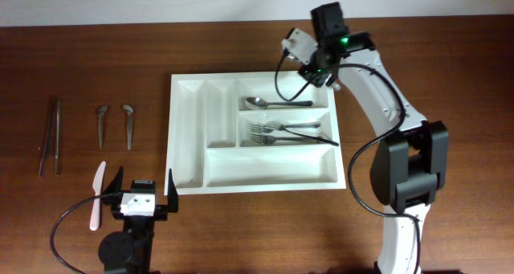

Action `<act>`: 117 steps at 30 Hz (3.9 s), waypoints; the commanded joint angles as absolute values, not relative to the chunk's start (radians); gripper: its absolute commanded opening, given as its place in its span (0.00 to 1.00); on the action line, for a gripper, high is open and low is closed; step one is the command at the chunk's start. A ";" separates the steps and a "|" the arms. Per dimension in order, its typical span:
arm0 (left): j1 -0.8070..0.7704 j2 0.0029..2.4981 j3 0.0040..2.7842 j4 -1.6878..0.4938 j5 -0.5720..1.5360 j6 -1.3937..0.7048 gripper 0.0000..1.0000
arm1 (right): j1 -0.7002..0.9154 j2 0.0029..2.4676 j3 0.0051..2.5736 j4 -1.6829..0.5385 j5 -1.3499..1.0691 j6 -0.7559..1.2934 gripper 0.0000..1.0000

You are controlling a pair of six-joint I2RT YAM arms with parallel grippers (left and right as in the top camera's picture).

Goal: Pack container
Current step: 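Carry the spoon to the top compartment beside the first spoon, then open the right gripper and lift it away from the tray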

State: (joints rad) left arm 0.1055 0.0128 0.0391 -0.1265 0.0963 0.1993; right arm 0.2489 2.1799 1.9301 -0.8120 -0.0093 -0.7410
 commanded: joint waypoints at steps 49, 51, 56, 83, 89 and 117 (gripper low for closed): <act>0.110 0.005 0.033 -0.126 0.089 0.215 0.99 | 0.269 2.233 1.896 -0.859 -0.236 -0.882 0.22; 0.110 0.005 0.033 -0.126 0.089 0.215 0.99 | 0.269 2.231 1.904 -0.859 -0.234 -0.882 0.33; 0.110 0.005 0.033 -0.126 0.089 0.215 0.99 | 0.268 2.205 1.964 -0.877 -0.151 -0.793 0.50; 0.110 0.005 0.033 -0.126 0.089 0.215 0.99 | 0.256 2.119 2.255 -1.699 0.086 -0.450 0.83; 0.110 0.005 0.033 -0.126 0.089 0.215 0.99 | 0.232 2.119 2.241 -1.699 -0.057 -0.168 0.94; 0.110 0.005 0.033 -0.126 0.089 0.215 0.99 | 0.202 2.121 1.865 -1.534 -0.157 0.431 0.99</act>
State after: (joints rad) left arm 0.1055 0.0128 0.0391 -0.1265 0.0963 0.1993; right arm 0.2058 2.1349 1.8820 -1.5383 -0.1745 0.3752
